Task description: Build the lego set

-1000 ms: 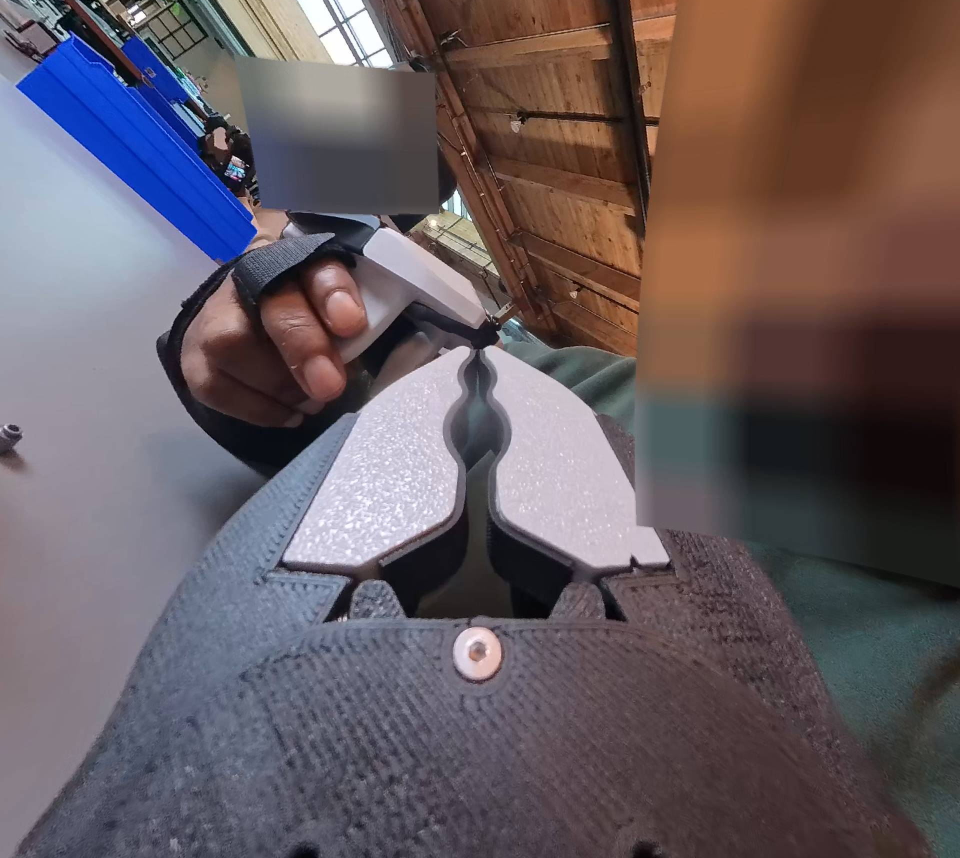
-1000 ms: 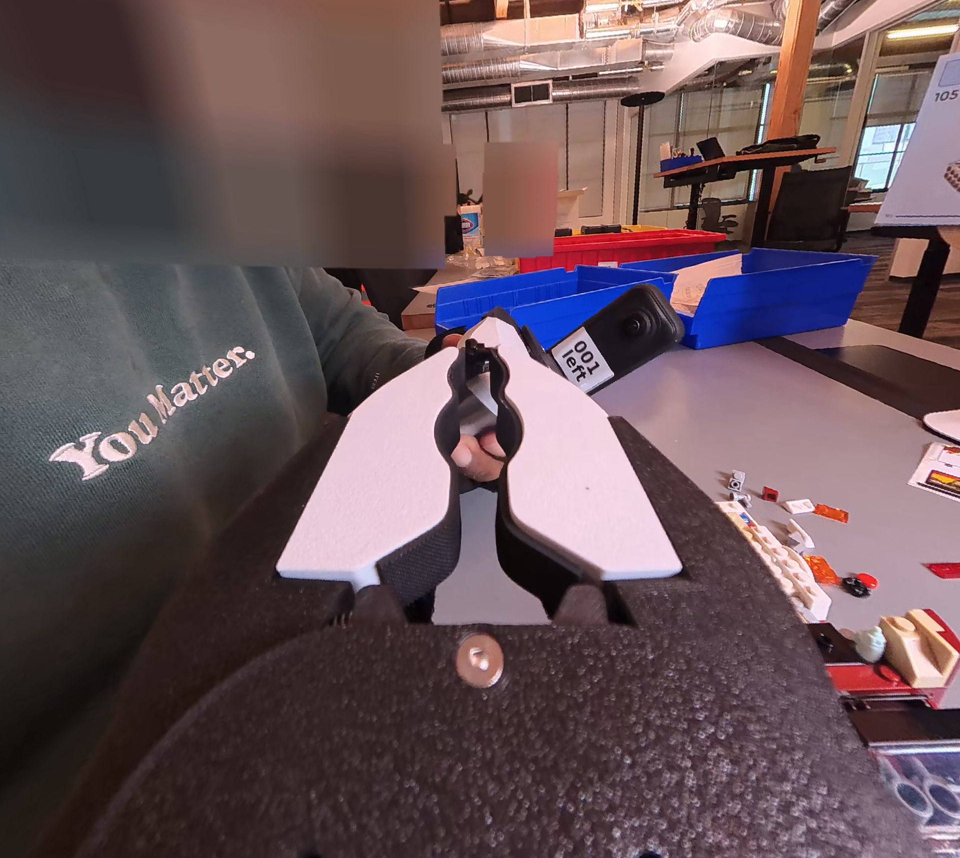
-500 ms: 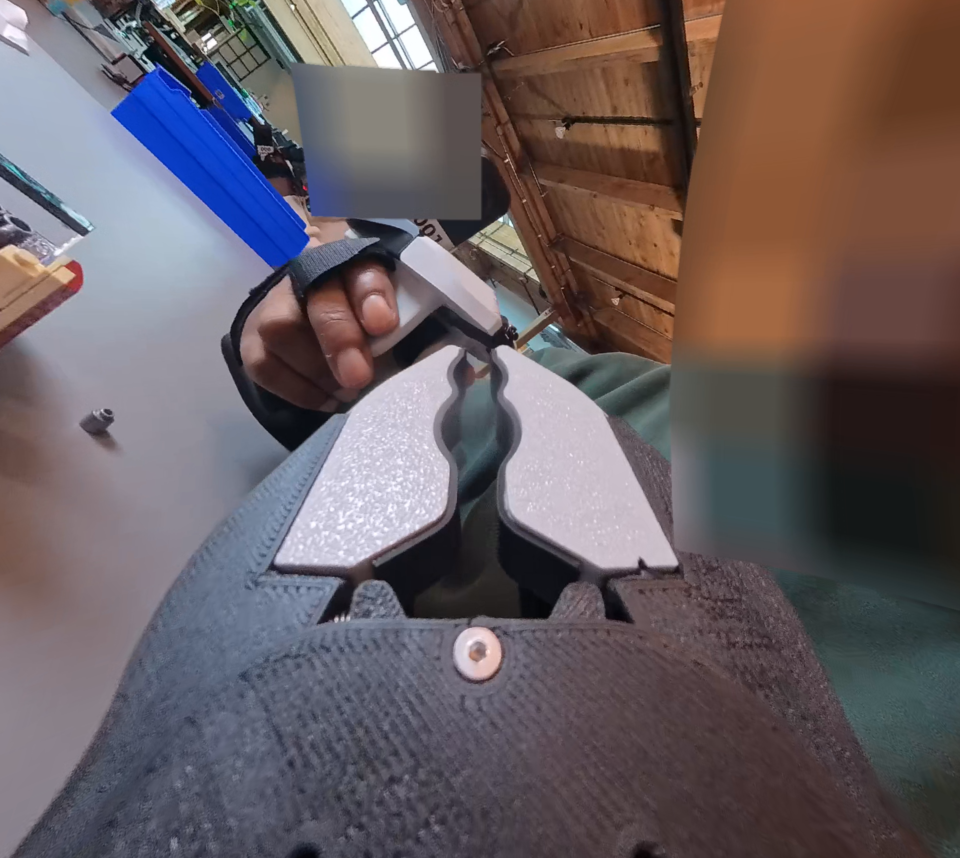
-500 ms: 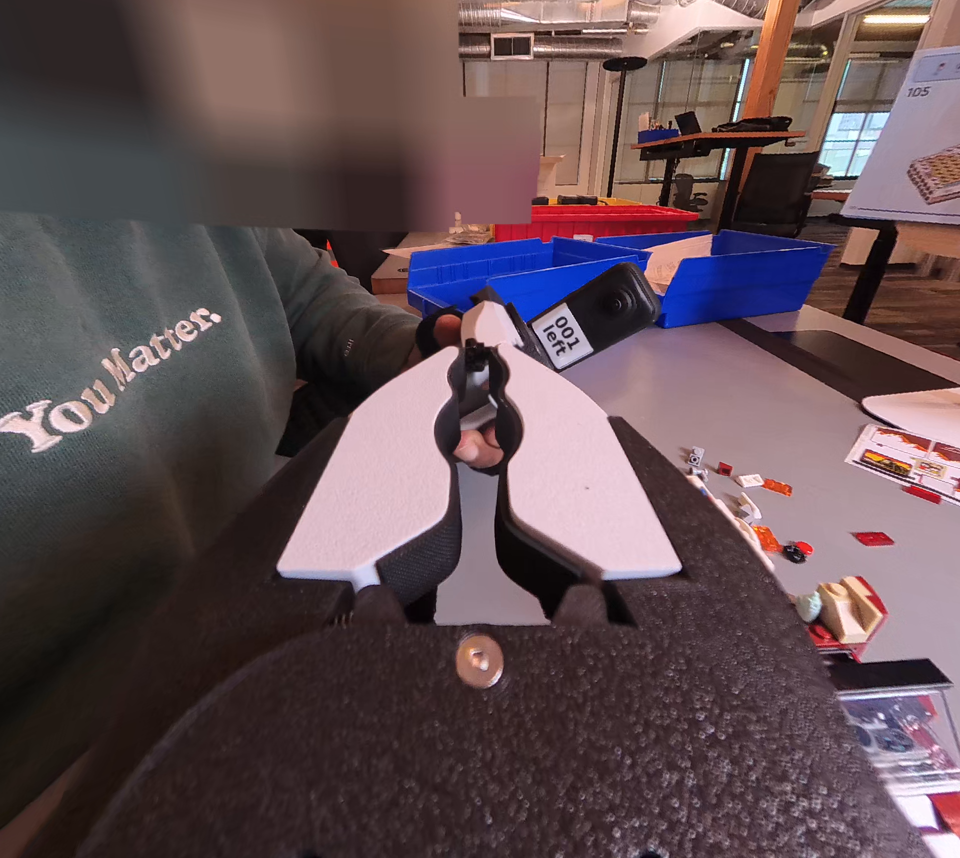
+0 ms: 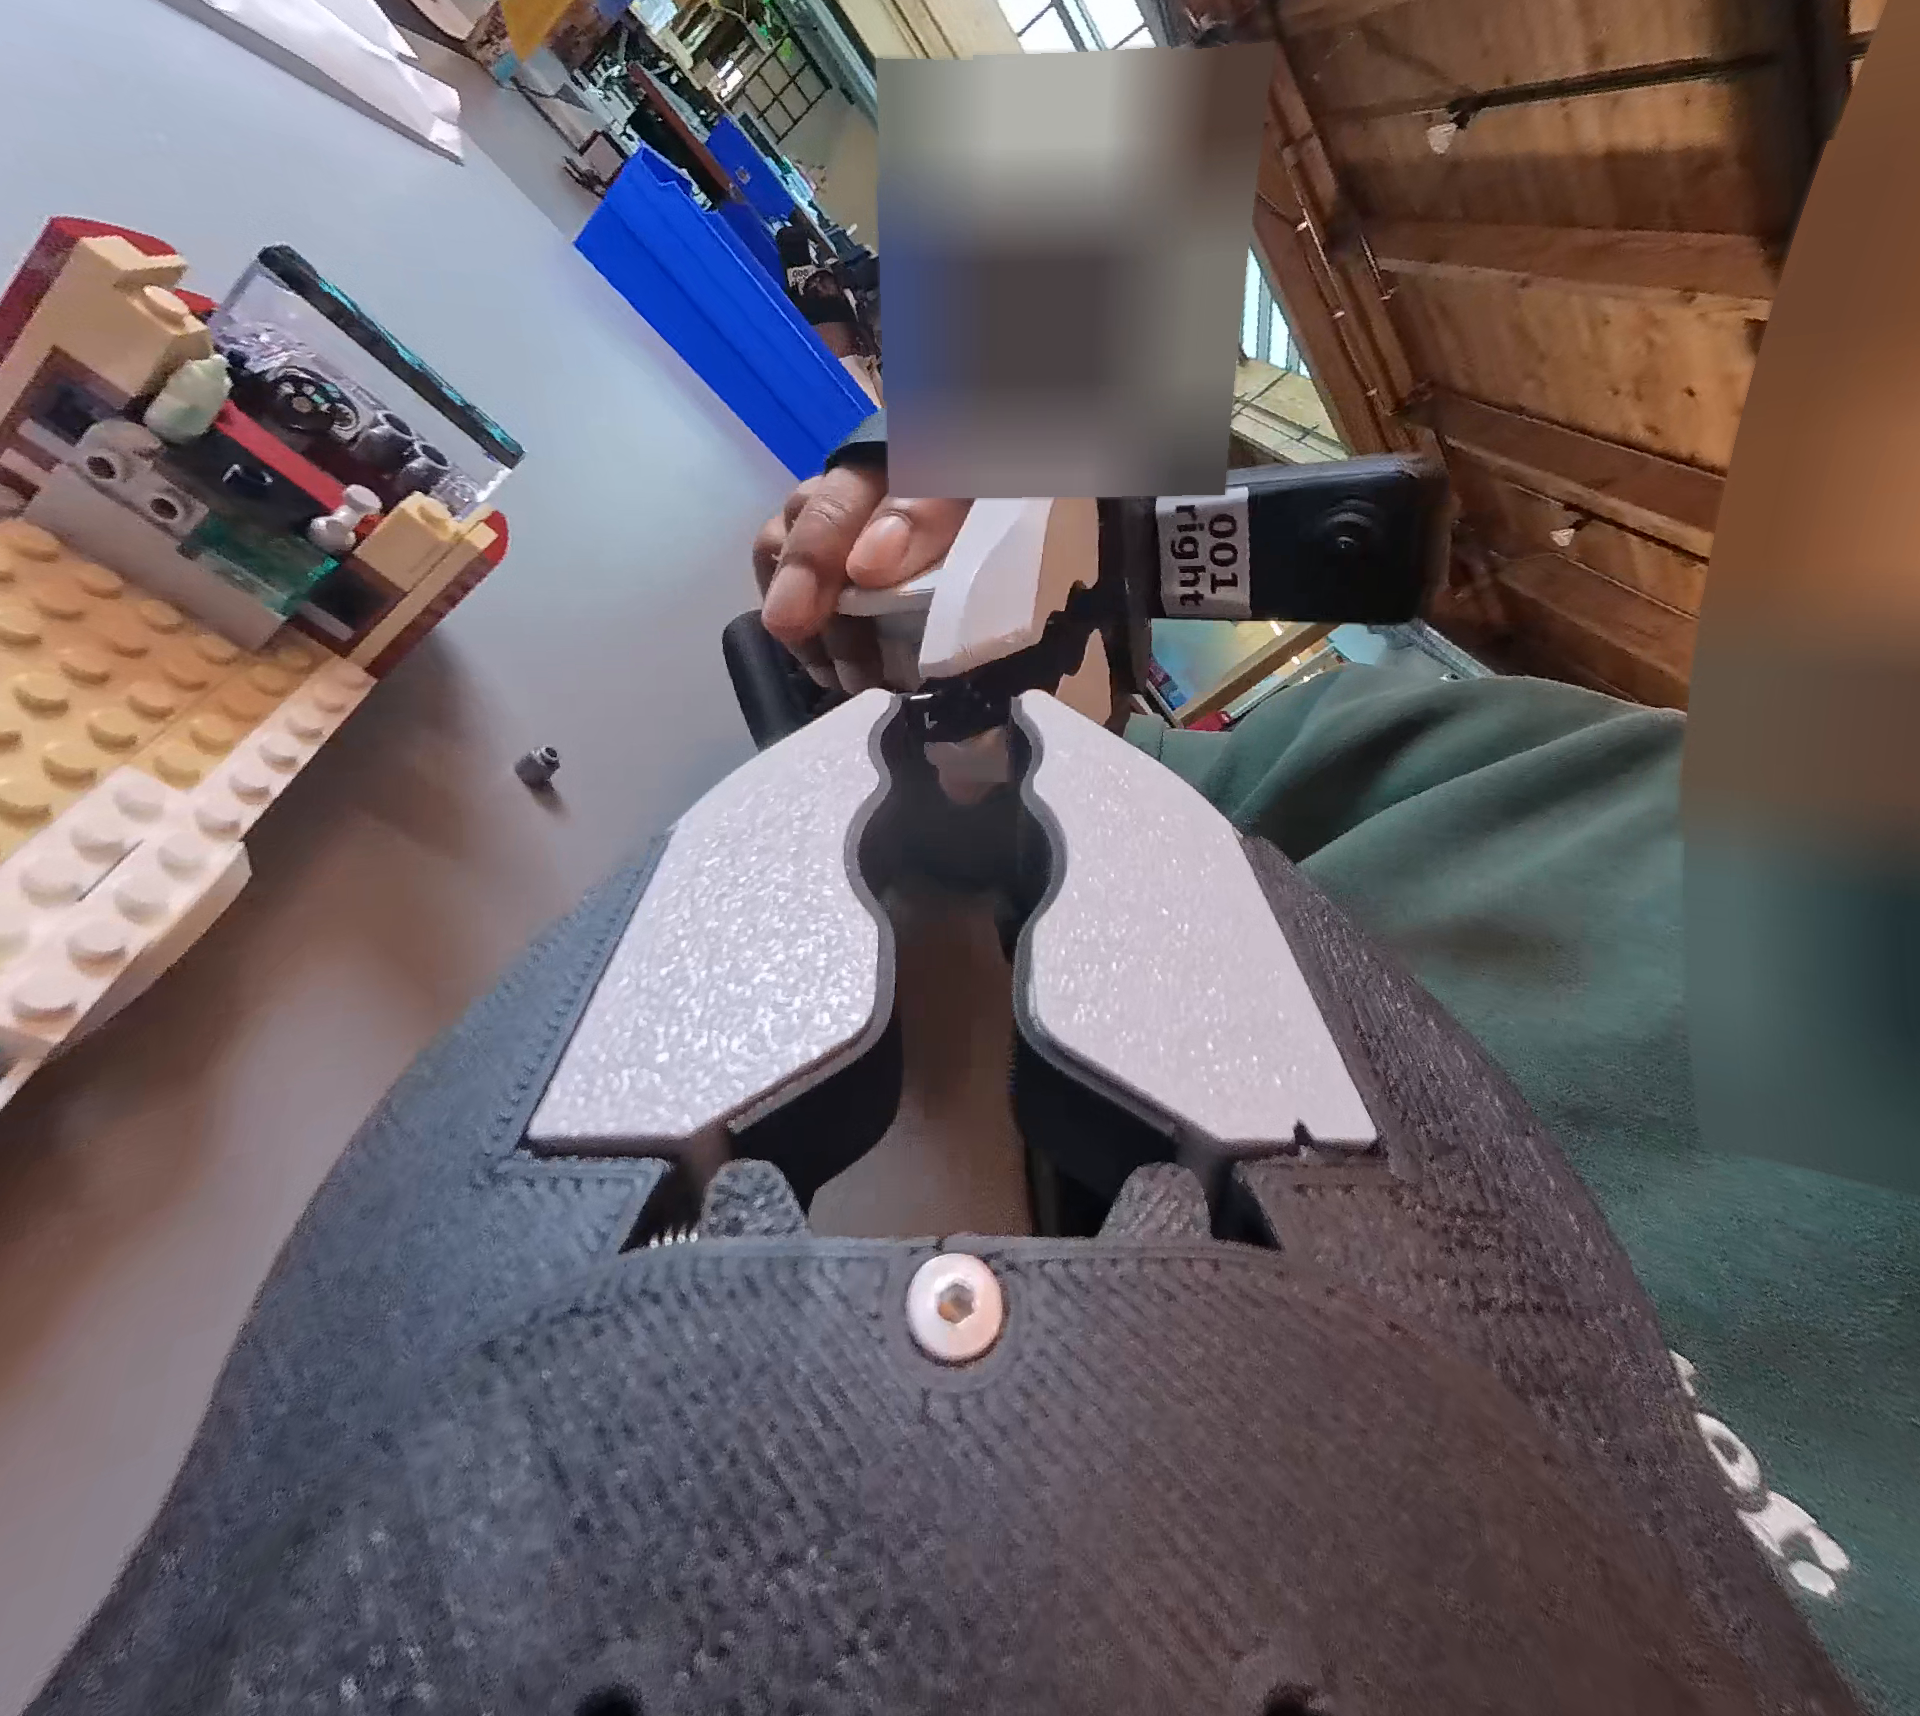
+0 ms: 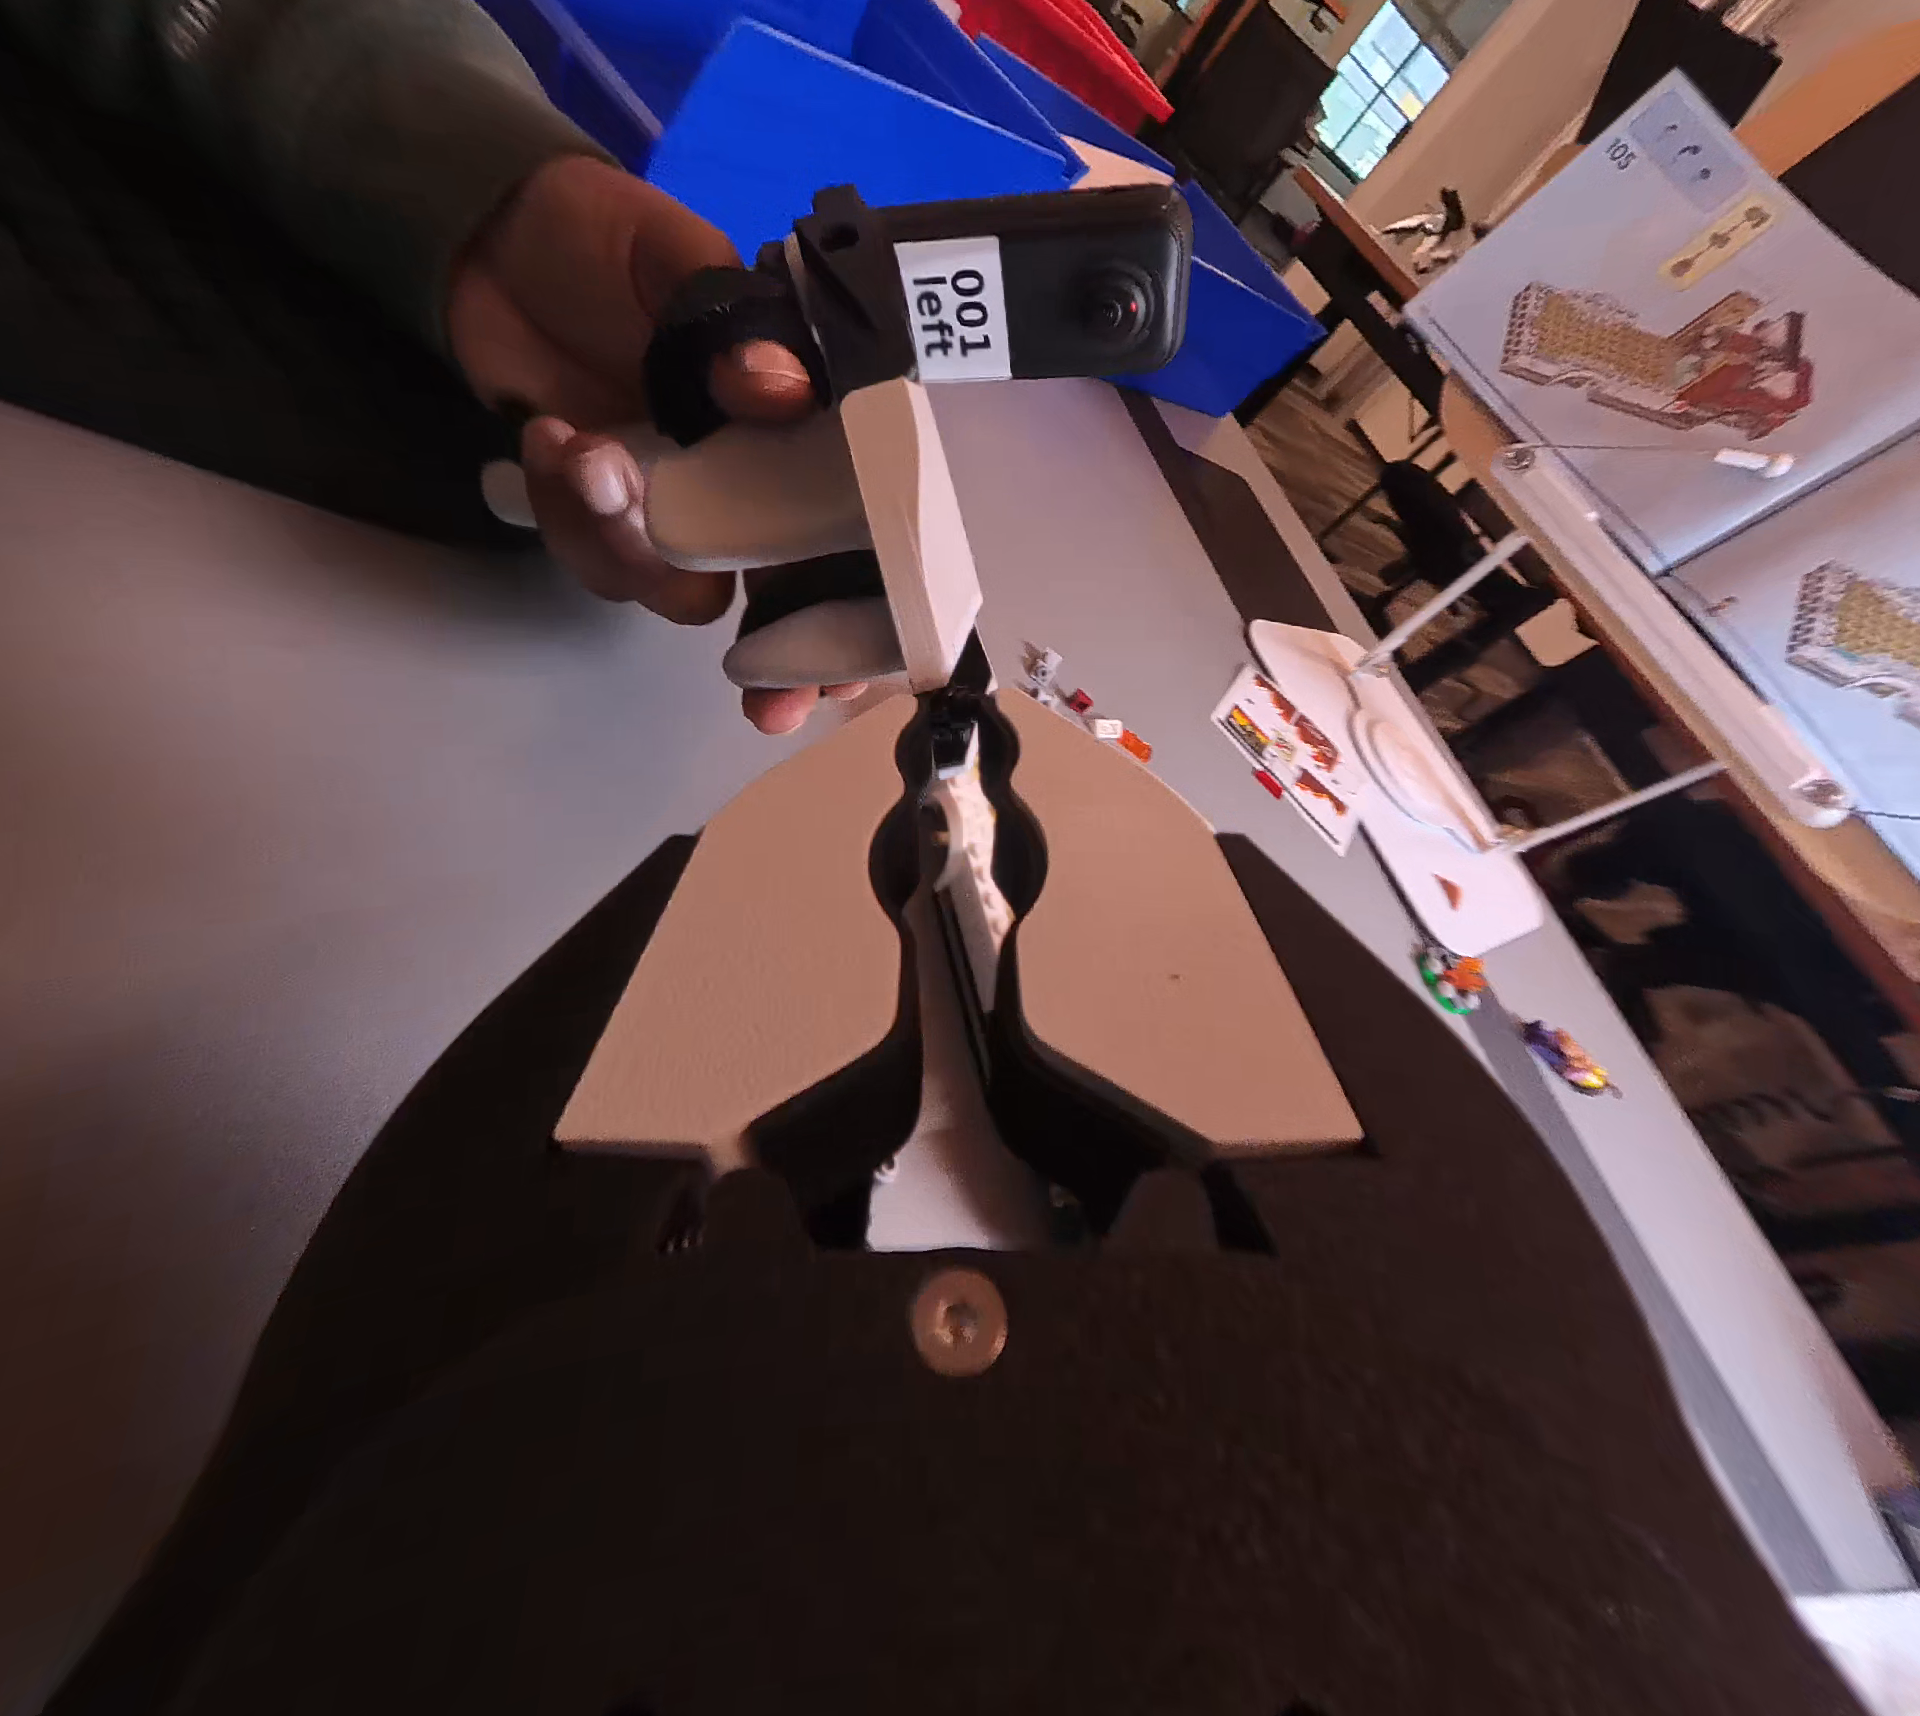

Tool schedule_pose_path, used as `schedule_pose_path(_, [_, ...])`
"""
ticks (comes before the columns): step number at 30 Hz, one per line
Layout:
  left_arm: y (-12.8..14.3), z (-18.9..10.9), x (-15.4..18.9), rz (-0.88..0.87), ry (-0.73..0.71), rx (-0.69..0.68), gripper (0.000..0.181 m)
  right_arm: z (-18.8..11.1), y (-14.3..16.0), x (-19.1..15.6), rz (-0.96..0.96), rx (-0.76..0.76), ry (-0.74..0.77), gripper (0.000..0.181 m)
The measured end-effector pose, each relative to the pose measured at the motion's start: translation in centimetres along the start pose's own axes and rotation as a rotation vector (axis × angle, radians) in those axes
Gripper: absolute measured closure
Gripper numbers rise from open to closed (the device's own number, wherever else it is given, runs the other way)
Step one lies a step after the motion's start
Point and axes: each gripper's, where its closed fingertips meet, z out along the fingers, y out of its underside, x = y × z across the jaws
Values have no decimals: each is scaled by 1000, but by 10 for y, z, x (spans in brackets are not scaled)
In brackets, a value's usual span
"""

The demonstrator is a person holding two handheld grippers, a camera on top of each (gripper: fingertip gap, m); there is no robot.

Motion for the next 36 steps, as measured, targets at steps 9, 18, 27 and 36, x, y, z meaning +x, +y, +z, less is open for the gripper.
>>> schedule_pose_path(9, [-5,-3,27,-93,248,25,166,-7,-25,-1,36,105,17,172])
schedule_pose_path(18, [-8,-6,58,-115,472,50,166,-17,-53,-4,180,273,-59,166])
schedule_pose_path(27, [-8,-5,57,-127,467,52,166,-12,-51,-4,72,218,17,171])
schedule_pose_path(36, [-16,-8,8,73,53,89,164,-3,-3,12,30,-114,109,172])
